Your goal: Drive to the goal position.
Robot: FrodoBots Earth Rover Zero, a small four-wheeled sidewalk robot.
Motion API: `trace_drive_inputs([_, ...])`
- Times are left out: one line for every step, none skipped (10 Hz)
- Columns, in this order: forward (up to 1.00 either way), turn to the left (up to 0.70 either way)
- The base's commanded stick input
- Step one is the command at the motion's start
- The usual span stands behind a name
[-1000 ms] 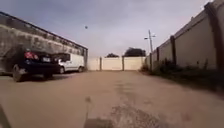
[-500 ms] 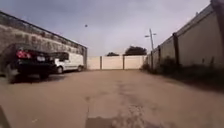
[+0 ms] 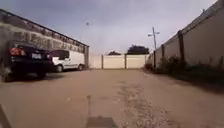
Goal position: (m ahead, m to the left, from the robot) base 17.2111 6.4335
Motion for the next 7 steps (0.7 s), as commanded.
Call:
trace_drive_inputs([0.70,0.00])
trace_drive_inputs([0.70,0.00])
trace_drive_inputs([0.70,0.00])
trace_drive_inputs([0.70,0.00])
trace_drive_inputs([0.70,0.00])
trace_drive_inputs([0.70,0.00])
trace_drive_inputs([0.70,0.00])
